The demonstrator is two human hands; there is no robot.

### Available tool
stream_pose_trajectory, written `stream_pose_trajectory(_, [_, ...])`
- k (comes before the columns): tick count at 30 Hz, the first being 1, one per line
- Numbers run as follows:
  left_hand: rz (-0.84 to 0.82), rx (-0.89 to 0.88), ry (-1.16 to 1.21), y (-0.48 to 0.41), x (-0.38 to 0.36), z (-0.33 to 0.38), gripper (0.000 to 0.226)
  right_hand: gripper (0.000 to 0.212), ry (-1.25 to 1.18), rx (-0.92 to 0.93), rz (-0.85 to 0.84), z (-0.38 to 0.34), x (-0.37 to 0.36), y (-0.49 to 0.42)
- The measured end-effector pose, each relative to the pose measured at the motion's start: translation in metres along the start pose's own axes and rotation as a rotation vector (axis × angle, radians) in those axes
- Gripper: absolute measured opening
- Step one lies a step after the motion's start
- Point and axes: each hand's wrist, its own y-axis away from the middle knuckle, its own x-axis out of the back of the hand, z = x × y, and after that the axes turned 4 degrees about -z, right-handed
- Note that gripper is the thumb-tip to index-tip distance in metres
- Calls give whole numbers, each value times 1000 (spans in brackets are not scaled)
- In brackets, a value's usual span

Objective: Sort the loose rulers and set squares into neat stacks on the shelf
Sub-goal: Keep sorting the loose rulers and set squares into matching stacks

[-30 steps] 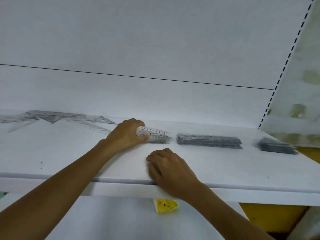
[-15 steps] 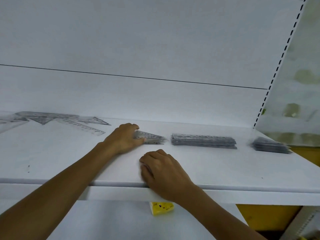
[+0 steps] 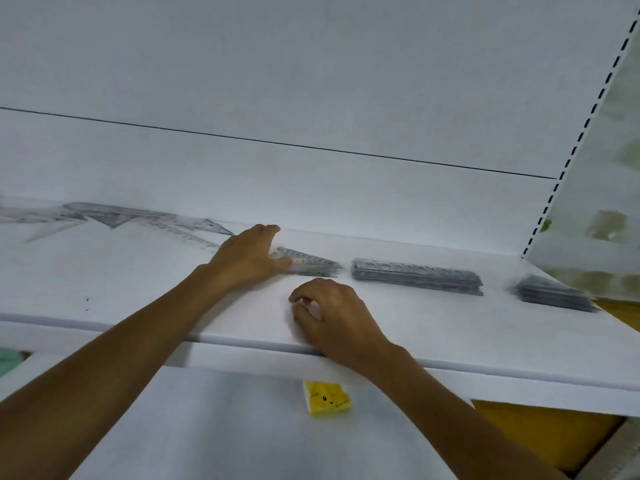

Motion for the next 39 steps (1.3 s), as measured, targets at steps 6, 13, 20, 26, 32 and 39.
stream_pose_trajectory(6, [128, 91, 25, 42, 29, -55, 65, 21, -44, 80, 41, -5, 0, -35])
stream_pose_trajectory(13, [184, 216, 86, 89, 78, -150, 56, 23, -65, 121, -32, -45, -28, -107])
stream_pose_trajectory(20, [172, 233, 31, 92, 106, -253, 34, 23, -43, 93, -72, -82, -80, -184])
stream_pose_trajectory(26, [72, 190, -18, 68, 126, -343, 31, 26, -40, 11, -94, -110, -129, -246])
stream_pose_trajectory(32, [-9, 145, -22, 27, 137, -407, 35, 28, 65, -53, -153, -118, -160, -292])
stream_pose_trajectory(39, [-122, 73, -8, -5, 125, -442, 39, 30, 188, -75, -158, -127, -189, -343])
